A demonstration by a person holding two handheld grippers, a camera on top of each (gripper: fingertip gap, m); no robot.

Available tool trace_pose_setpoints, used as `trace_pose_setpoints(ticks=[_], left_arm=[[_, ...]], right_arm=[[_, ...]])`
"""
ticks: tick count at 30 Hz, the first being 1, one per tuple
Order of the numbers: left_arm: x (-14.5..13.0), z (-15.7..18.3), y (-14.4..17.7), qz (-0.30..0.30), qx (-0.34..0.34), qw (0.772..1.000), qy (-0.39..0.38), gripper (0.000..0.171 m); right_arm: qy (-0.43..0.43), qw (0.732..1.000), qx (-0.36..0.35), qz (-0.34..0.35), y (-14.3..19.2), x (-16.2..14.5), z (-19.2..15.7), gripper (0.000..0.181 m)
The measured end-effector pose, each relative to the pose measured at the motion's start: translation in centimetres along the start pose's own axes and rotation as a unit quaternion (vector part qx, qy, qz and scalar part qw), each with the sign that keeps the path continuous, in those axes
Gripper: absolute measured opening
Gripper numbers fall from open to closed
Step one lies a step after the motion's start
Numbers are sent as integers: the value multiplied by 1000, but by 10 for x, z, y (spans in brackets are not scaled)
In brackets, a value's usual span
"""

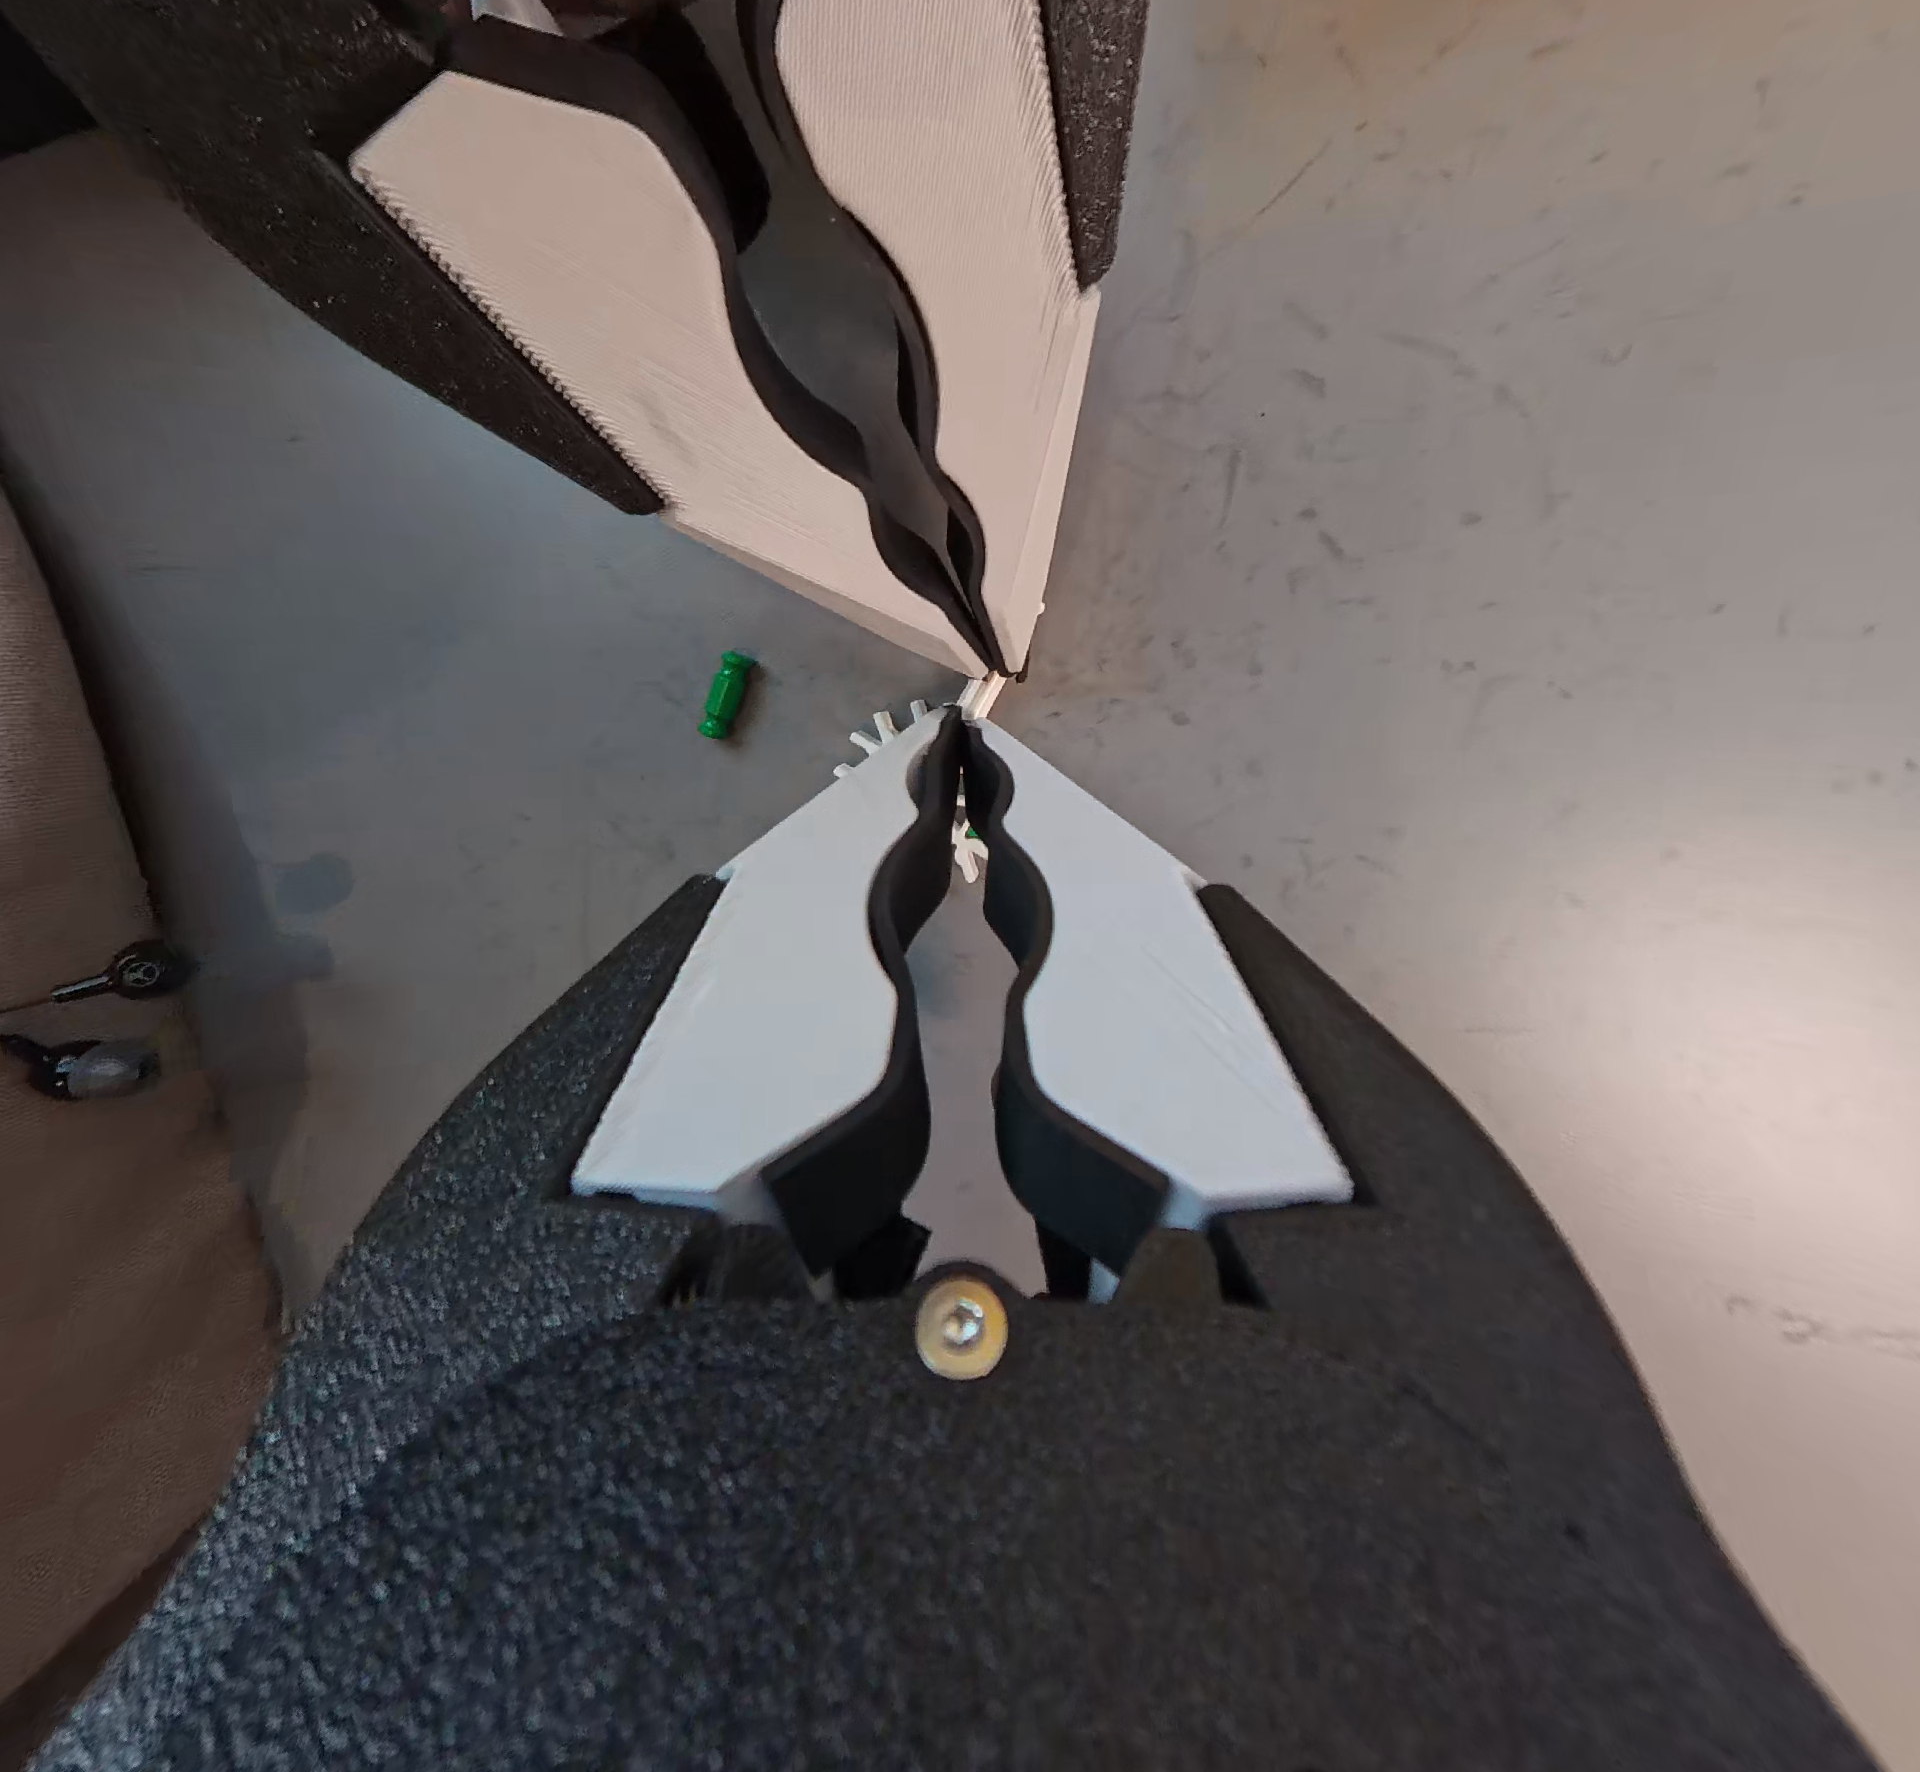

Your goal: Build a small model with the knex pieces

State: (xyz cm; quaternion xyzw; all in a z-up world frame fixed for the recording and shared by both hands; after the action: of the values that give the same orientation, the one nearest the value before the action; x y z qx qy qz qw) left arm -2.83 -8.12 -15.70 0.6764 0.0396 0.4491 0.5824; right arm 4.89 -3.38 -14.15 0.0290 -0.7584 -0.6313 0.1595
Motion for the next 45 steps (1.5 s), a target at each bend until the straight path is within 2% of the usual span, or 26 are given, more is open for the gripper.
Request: trace_pose_setpoints(ticks=[8,12,16,18,20,22,25,30,34,40,45], left_arm=[[0,1,-2,3,-4,1000,13,0],[0,1,-2,5,-2,1000,14,0],[-3,1,-4,29,-10,999,27,0],[-3,3,-5,34,-4,999,15,0],[-2,3,-5,33,7,999,-4,0],[-1,2,-6,36,12,999,-10,0],[-1,-1,-6,41,20,999,-17,1],[-2,-10,-3,53,57,997,-18,5],[-4,-14,4,61,71,996,-6,5],[-10,-14,-2,36,76,996,-6,6],[-9,-14,-3,38,73,997,-1,6]], right_arm=[[2,1000,-1,-19,-2,4,0,0],[-11,1000,3,-6,-2,2,0,0],[-36,997,20,70,2,-13,7,0],[-54,985,30,163,16,-20,13,10],[-68,973,20,221,26,-34,22,18],[-69,970,-18,233,27,-50,32,23],[-62,967,-15,248,24,-64,37,25],[29,979,1,200,11,-66,27,31],[65,986,-5,157,1,-53,23,53],[77,988,-37,128,-3,-42,18,47],[63,989,-27,134,-1,-42,16,45]])
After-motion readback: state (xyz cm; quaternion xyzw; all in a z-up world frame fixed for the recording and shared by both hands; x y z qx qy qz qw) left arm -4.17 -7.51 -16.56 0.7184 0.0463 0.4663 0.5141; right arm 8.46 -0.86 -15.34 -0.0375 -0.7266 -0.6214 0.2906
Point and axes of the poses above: each gripper's, where its closed fingertips meet, y back along the fingers, x out of its top, z = x × y across the jaws, the point moved 8 cm from there along y, back along the fingers, and after that the axes turned 10 degrees about -z, right-handed, at the moved point
